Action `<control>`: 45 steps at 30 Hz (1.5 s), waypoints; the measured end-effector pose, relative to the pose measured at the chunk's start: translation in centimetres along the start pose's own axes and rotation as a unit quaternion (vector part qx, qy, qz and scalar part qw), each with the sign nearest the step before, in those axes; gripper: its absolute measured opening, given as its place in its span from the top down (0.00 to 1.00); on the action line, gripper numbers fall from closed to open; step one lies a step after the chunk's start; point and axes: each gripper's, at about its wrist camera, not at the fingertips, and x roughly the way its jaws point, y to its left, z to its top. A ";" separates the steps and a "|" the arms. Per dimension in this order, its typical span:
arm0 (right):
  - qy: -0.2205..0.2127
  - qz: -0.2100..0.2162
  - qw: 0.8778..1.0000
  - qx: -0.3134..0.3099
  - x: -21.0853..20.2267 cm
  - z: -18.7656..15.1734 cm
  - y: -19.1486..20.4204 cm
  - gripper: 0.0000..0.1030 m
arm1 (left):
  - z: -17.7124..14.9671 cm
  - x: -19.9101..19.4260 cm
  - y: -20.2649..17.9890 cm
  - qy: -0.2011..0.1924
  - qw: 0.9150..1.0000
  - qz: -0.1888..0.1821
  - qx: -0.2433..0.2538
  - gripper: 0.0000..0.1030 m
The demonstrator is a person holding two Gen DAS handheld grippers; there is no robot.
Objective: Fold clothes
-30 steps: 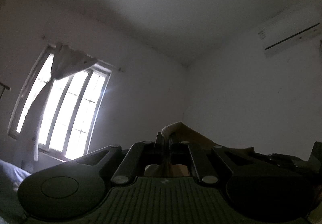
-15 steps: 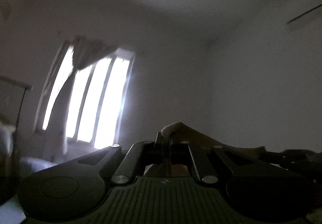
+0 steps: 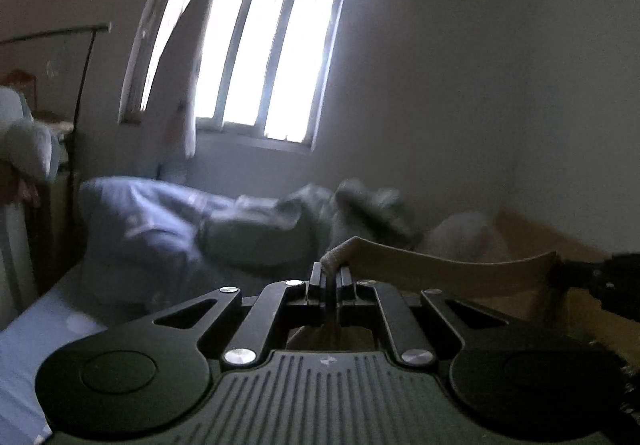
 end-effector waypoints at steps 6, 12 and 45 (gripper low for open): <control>0.067 -0.008 0.997 0.024 11.4 -6.6 -1.1 0.93 | -2.5 13.7 3.4 0.059 0.998 0.037 -0.010 0.92; 0.128 -0.002 0.991 0.035 23.0 -13.9 -2.1 0.93 | -7.5 20.5 4.7 0.116 0.991 0.068 -0.023 0.92; 0.311 0.213 0.923 0.075 44.9 -35.3 0.1 0.39 | -24.1 33.0 9.2 0.314 0.942 0.095 0.064 0.92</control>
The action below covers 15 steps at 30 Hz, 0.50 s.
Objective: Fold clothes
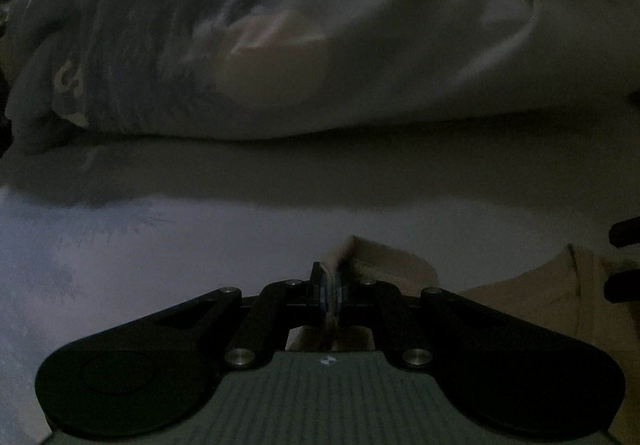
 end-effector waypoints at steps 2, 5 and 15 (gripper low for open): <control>0.028 -0.015 0.999 -0.024 1.0 0.1 0.5 0.39 | -0.2 -0.2 0.3 0.001 1.000 -0.001 0.001 0.92; 0.050 -0.021 0.997 -0.050 2.1 -0.2 1.0 0.39 | -0.5 -1.0 0.5 0.000 1.000 -0.001 0.006 0.92; 0.015 -0.094 0.987 -0.133 1.4 -1.2 5.4 0.96 | -0.3 -2.9 1.7 -0.008 1.000 0.005 0.010 0.92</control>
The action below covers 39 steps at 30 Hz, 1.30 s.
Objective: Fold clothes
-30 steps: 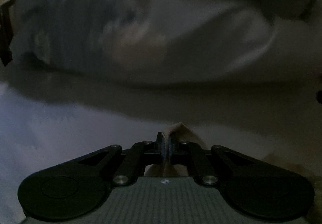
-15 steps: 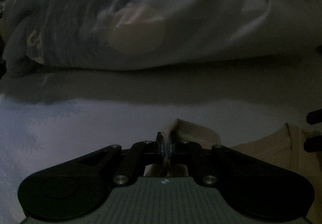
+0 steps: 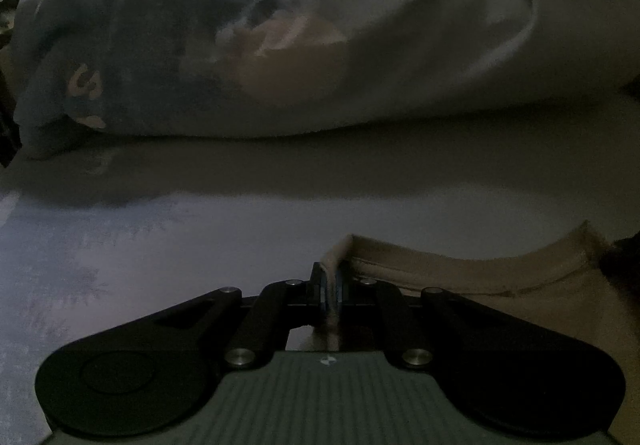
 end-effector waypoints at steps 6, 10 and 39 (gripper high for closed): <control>-0.022 -0.115 0.990 -0.076 -1.1 0.8 2.8 0.97 | 1.3 -1.0 -1.3 -0.021 1.000 0.019 0.005 0.92; -0.018 -0.149 0.985 -0.083 -0.7 1.8 2.6 0.97 | 1.9 -0.2 -2.8 -0.023 0.999 0.035 0.001 0.92; -0.230 -0.172 0.946 0.148 -26.1 -6.6 3.5 0.14 | -2.6 -8.1 3.8 -0.145 0.984 0.014 -0.106 0.00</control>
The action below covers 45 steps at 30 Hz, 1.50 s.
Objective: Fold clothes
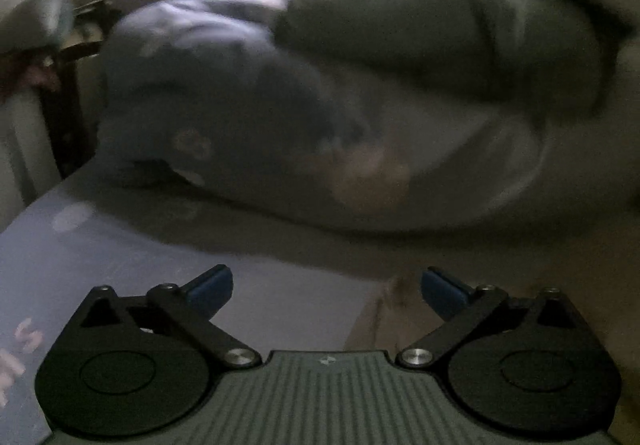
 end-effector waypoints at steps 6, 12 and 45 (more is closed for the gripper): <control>-0.030 0.012 0.998 0.059 -18.4 -2.2 -1.5 0.06 | 0.8 -14.7 4.6 -0.052 0.996 -0.051 -0.048 0.00; -0.025 -0.013 0.994 0.109 -30.7 -5.2 -1.2 0.03 | -1.3 -29.4 8.8 -0.071 0.993 -0.056 -0.075 0.00; 0.175 0.234 0.941 -0.170 -26.4 -21.5 30.5 0.45 | -17.9 -34.0 14.7 0.190 0.967 -0.128 -0.111 0.00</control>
